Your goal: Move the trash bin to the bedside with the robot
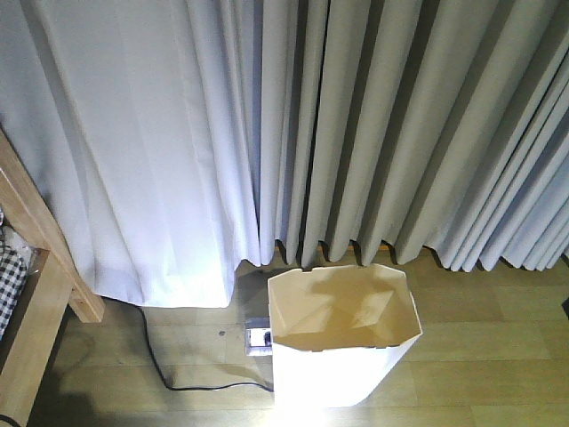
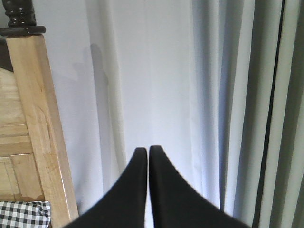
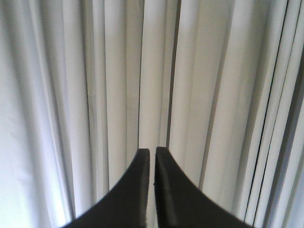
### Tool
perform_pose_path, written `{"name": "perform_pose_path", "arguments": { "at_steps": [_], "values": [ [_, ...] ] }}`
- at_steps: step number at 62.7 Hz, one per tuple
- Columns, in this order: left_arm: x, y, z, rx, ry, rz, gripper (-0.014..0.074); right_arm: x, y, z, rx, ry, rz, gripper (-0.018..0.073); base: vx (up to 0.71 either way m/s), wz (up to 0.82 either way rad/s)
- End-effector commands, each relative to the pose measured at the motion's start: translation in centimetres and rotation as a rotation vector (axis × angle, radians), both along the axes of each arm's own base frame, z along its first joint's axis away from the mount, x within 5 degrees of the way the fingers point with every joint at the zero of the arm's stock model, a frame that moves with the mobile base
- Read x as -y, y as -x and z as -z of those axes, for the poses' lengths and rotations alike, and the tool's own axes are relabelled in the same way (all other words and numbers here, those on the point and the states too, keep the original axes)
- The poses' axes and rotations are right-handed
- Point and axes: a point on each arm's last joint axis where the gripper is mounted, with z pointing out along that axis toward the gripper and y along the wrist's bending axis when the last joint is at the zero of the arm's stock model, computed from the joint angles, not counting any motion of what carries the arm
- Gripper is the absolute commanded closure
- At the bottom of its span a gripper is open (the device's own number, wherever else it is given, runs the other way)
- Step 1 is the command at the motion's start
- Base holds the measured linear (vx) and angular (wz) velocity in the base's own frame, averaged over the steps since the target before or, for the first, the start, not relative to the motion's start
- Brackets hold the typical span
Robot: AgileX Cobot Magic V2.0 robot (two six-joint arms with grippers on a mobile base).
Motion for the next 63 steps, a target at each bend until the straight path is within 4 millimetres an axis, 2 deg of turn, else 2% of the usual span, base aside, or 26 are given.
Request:
{"name": "perform_pose_path", "arguments": {
  "at_steps": [1,40,52,63],
  "values": [
    [0.1,0.0,-0.3,0.070,0.023,0.009,0.0603,0.3,0.0,-1.1,0.038,-0.001,0.037,0.0568,0.00,0.00],
    [0.1,0.0,-0.3,0.070,0.023,0.009,0.0603,0.4,0.0,-1.1,0.041,0.001,0.043,0.0567,0.00,0.00],
    [0.1,0.0,-0.3,0.070,0.023,0.009,0.0603,0.2,1.3,-1.6,0.112,0.135,0.022,0.0567,0.00,0.00],
    [0.1,0.0,-0.3,0.070,0.023,0.009,0.0603,0.3,2.1,-1.9,0.156,0.132,0.038,0.0567,0.00,0.00]
  ]
}}
